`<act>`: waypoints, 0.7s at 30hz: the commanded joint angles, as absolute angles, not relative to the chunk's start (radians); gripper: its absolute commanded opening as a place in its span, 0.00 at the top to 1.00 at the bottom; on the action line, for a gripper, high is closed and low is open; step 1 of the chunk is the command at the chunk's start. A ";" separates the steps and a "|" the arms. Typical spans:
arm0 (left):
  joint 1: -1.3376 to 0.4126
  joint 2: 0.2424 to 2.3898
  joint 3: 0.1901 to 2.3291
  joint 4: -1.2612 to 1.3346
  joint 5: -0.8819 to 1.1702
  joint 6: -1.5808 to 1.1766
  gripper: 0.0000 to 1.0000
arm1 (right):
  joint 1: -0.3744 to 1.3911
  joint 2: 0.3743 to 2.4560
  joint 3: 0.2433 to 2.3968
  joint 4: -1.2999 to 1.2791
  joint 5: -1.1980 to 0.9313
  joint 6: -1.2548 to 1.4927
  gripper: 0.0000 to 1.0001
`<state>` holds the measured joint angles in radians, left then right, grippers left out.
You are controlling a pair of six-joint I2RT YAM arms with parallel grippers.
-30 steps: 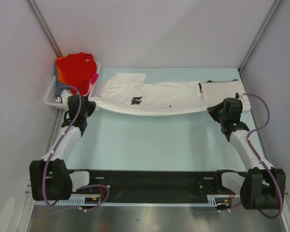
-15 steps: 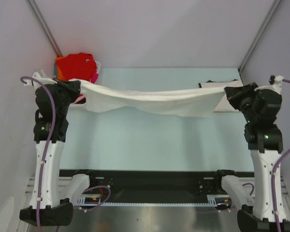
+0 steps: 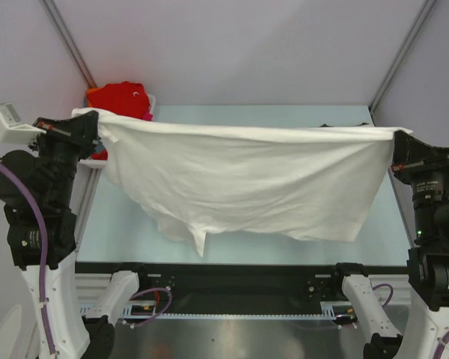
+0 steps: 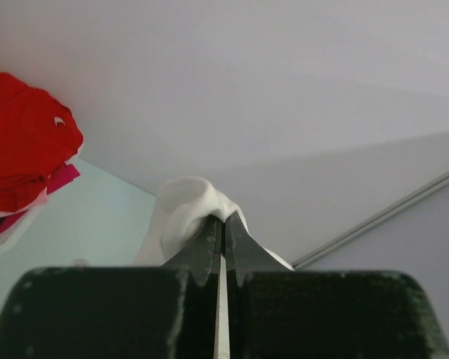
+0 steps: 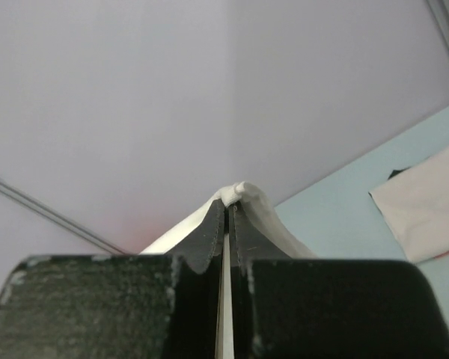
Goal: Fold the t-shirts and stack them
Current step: Fold the tshirt
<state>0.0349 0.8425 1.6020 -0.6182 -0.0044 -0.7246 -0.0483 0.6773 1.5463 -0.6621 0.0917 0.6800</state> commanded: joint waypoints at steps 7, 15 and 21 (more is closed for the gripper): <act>0.045 1.075 1.480 -0.494 0.080 -0.755 0.99 | -0.058 0.834 1.298 -0.505 0.066 0.837 1.00; 0.045 1.380 1.691 -0.453 0.106 -0.776 1.00 | -0.167 1.148 1.324 -0.305 -0.196 0.960 1.00; 0.046 1.669 2.133 -0.407 0.185 -0.837 1.00 | -0.210 1.406 1.615 -0.253 -0.302 1.017 1.00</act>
